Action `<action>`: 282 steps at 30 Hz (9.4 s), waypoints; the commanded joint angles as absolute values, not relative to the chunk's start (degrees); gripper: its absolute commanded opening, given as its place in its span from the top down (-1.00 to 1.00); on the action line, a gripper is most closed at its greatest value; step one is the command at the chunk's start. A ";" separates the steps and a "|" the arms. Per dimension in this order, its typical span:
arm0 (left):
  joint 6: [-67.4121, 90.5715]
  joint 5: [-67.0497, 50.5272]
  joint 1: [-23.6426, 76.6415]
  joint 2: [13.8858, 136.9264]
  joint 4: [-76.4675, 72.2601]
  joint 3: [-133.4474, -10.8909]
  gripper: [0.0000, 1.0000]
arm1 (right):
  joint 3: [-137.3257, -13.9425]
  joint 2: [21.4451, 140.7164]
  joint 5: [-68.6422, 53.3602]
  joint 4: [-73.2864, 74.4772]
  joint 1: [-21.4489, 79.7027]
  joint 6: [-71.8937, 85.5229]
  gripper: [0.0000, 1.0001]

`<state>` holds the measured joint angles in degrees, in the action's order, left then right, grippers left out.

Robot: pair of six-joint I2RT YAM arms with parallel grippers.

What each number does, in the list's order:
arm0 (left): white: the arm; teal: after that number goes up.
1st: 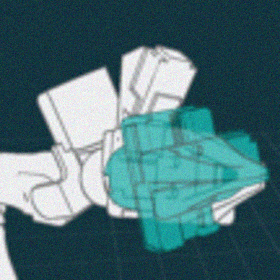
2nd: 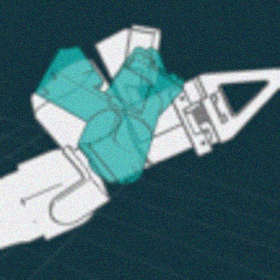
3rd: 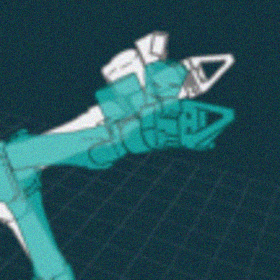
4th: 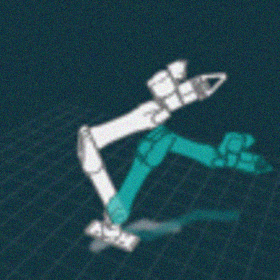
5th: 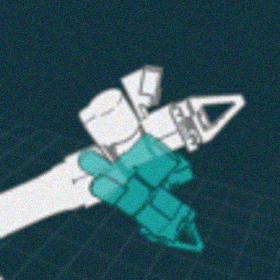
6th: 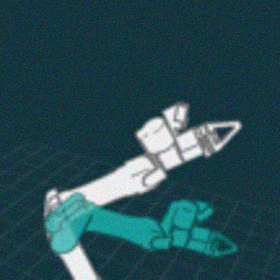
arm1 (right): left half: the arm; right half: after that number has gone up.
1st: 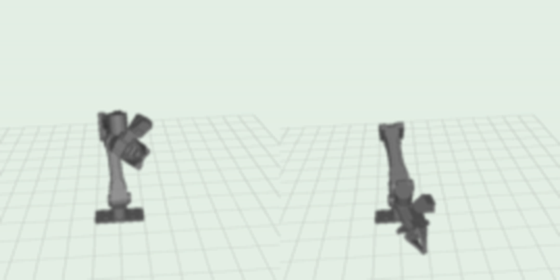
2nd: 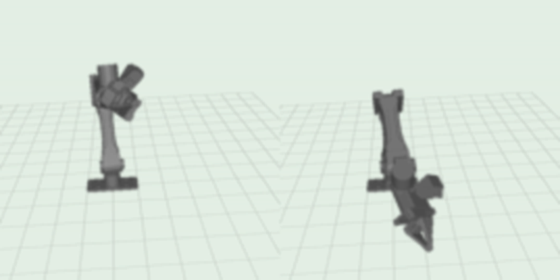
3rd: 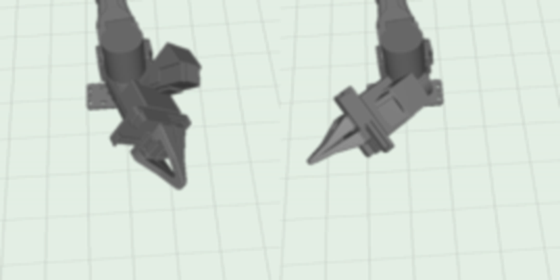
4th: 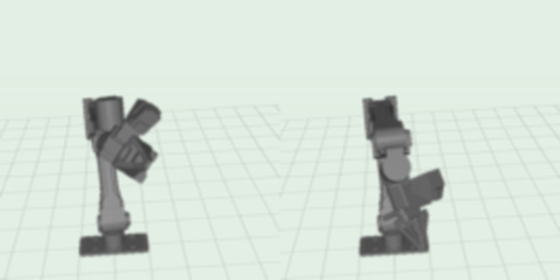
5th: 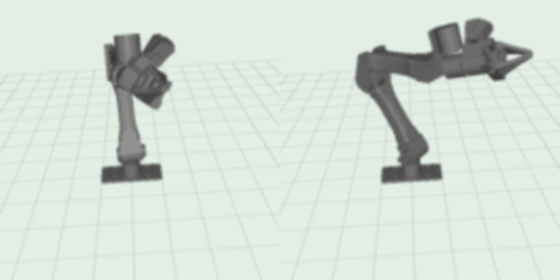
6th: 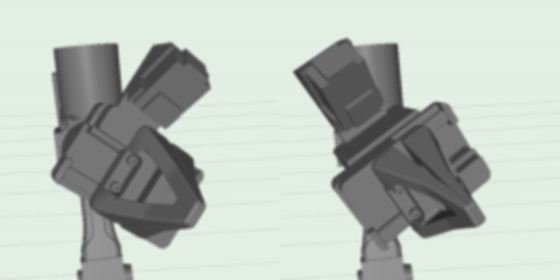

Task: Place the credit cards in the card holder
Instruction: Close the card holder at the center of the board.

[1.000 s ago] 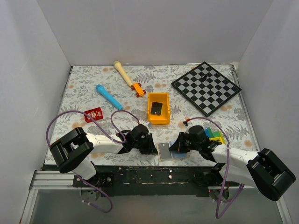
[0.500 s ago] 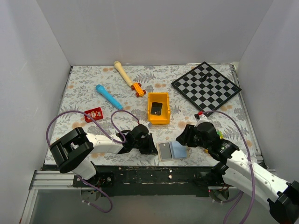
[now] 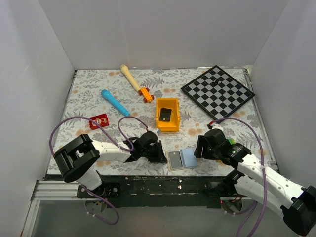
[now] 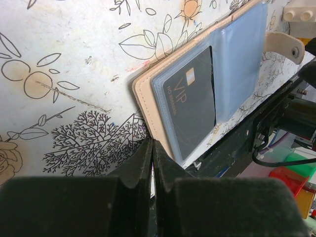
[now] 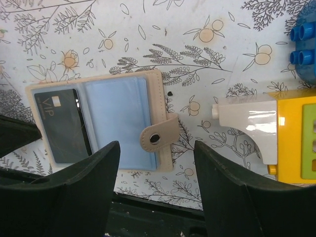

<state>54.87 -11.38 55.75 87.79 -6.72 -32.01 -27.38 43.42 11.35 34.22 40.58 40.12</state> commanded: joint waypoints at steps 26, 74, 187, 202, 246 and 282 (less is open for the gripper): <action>54.32 -10.20 56.07 86.84 -6.59 -31.82 0.98 | -29.53 46.15 13.27 30.94 40.78 38.23 0.95; 61.96 1.40 55.90 56.70 10.63 -16.26 0.94 | -29.18 73.03 -22.76 -15.90 54.14 40.69 0.96; 50.71 15.03 55.55 62.32 23.28 -32.17 0.73 | -43.30 56.76 10.60 30.90 48.68 26.37 0.97; 52.29 14.33 53.26 56.69 25.49 -29.09 0.74 | -57.57 81.56 35.43 43.08 68.37 32.69 0.97; 42.01 4.66 58.71 75.66 14.16 -44.12 0.92 | -31.91 49.13 10.47 21.10 48.97 37.88 0.50; 45.35 -1.49 60.73 85.96 8.09 -39.73 0.94 | -27.77 68.55 -12.48 -1.84 44.82 37.62 0.97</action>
<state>45.04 -1.34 60.45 86.00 8.27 -40.73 -27.07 68.29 -10.44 1.04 45.01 38.52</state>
